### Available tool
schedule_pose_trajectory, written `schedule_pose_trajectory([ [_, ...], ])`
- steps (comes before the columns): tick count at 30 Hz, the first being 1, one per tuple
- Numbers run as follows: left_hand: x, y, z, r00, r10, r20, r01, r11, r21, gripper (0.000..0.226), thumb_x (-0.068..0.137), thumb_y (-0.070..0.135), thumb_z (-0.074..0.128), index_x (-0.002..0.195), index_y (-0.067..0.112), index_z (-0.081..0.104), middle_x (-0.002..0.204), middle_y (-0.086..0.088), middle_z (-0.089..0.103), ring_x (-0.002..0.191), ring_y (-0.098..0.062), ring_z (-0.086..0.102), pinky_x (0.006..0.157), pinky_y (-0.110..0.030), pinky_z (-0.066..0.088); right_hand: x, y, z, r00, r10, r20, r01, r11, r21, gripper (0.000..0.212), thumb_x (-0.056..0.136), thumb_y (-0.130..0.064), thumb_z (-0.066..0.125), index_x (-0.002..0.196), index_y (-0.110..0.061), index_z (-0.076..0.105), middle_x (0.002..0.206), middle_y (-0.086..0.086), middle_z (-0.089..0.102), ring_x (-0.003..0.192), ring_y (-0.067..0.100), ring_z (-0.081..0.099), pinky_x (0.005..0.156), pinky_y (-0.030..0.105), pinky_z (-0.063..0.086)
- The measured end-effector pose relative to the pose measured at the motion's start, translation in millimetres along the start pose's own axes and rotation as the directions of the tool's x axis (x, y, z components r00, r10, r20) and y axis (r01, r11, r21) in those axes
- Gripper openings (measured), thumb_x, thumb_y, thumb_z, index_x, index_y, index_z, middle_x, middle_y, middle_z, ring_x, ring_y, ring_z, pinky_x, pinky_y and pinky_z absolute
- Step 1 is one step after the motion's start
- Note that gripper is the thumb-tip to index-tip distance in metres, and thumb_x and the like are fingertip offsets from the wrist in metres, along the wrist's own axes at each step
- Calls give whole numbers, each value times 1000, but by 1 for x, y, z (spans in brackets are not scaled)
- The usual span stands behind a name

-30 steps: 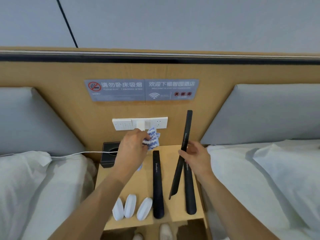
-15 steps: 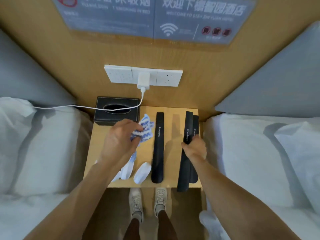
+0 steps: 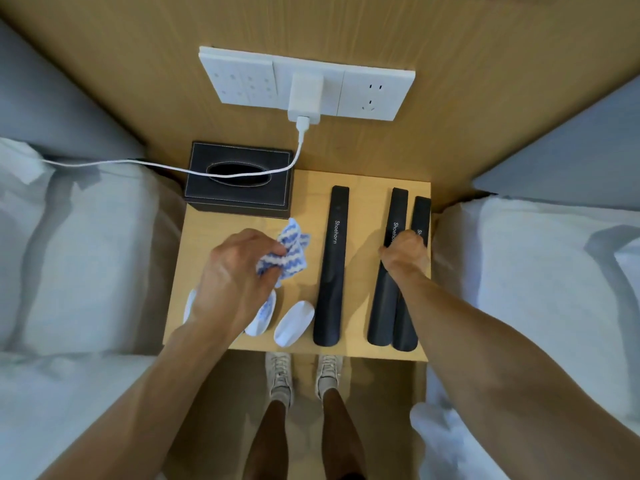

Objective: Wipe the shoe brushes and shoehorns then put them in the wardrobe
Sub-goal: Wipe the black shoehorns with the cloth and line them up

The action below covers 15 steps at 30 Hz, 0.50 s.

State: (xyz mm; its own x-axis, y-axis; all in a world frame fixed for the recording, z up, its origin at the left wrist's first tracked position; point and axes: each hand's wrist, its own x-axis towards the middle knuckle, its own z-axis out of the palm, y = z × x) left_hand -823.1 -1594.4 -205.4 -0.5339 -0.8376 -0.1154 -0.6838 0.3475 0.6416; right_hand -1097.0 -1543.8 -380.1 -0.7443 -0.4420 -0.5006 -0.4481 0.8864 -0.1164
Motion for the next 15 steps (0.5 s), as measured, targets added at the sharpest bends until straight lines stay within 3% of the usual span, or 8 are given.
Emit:
schedule_pose_trajectory([
  [4, 1, 0, 1, 1000, 2, -10, -1, 1000, 8, 20, 77, -2, 74, 96, 3, 74, 100, -10, 69, 87, -23, 66, 71, -37, 57, -7, 1, 3, 997, -61, -54, 58, 997, -40, 54, 89, -24, 69, 133, -1, 46, 135, 18, 48, 121, 33, 54, 95, 40, 52],
  [6, 1, 0, 1, 1000, 12, -15, -12, 1000, 10, 19, 76, -3, 76, 95, 3, 74, 99, -11, 70, 85, -23, 67, 70, -36, 57, -17, -3, 8, 988, -136, -77, 131, 989, -65, 58, 88, -29, 71, 132, -3, 45, 133, 16, 48, 121, 32, 52, 93, 39, 52],
  [10, 1, -2, 3, 1000, 19, -17, -19, 1000, 7, 20, 75, -4, 76, 94, 2, 74, 97, -11, 70, 83, -23, 67, 68, -35, 57, -45, -24, 31, 975, -212, 63, 215, 975, -50, 60, 83, -51, 71, 121, -10, 49, 117, 10, 58, 106, 28, 62, 82, 38, 55],
  [15, -5, -10, 2, 999, -19, -34, 19, 1000, 17, 21, 76, -1, 77, 96, 5, 75, 98, -7, 70, 83, -21, 67, 73, -31, 57, -71, -45, 59, 971, -157, 179, 162, 987, -11, 63, 78, -61, 69, 115, -15, 48, 110, 5, 62, 102, 29, 65, 72, 34, 47],
])
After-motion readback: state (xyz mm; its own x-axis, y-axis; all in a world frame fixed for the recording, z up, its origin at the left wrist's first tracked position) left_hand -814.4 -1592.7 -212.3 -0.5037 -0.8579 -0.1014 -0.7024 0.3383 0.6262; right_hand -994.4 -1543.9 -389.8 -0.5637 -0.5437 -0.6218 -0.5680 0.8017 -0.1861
